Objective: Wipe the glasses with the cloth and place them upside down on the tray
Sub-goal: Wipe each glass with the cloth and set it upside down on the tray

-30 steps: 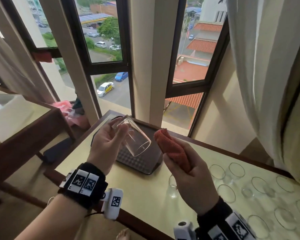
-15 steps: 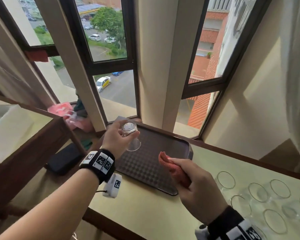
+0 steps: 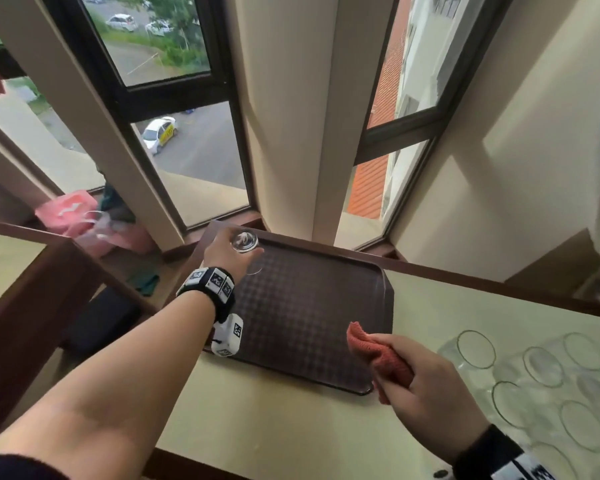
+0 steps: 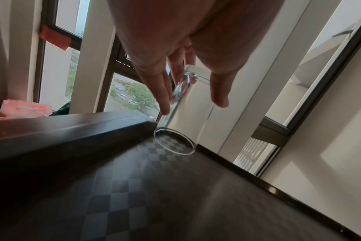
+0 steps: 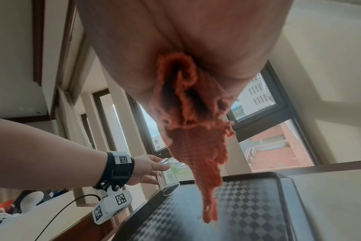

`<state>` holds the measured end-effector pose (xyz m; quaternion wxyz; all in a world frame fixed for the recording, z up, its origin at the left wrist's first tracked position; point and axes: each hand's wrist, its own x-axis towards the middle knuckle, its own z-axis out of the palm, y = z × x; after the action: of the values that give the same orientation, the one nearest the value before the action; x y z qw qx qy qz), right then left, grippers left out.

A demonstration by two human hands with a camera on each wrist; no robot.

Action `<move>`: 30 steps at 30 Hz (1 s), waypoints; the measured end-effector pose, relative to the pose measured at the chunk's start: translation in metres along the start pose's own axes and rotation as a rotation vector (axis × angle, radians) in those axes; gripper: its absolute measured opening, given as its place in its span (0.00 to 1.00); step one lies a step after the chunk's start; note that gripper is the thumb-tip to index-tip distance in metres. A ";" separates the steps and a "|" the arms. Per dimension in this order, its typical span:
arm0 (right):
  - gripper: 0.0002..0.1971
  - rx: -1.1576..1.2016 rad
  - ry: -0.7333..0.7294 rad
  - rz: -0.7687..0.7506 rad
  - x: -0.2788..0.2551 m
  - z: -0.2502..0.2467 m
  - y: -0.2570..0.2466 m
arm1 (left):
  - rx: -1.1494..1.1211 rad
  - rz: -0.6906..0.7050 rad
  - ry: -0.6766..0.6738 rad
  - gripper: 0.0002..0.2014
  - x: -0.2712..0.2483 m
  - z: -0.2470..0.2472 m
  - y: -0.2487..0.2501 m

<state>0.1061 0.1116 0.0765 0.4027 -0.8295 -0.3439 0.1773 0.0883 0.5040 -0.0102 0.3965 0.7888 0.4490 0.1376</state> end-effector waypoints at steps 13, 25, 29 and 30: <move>0.24 0.121 0.139 0.148 -0.002 -0.013 0.012 | 0.026 -0.055 0.006 0.29 0.038 0.024 0.001; 0.18 0.256 0.421 0.156 -0.045 -0.076 -0.021 | 0.060 0.139 0.269 0.38 -0.030 0.003 0.035; 0.16 0.277 0.574 0.194 -0.070 -0.107 -0.019 | -0.204 0.535 0.281 0.22 -0.116 0.014 0.058; 0.16 0.251 0.587 0.194 -0.075 -0.114 -0.018 | -0.213 0.621 0.197 0.19 -0.142 0.020 0.065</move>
<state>0.1106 0.0034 0.1619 0.5648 -0.8181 -0.1080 0.0091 0.0594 0.3600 0.0456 0.3704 0.8249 0.2069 0.3735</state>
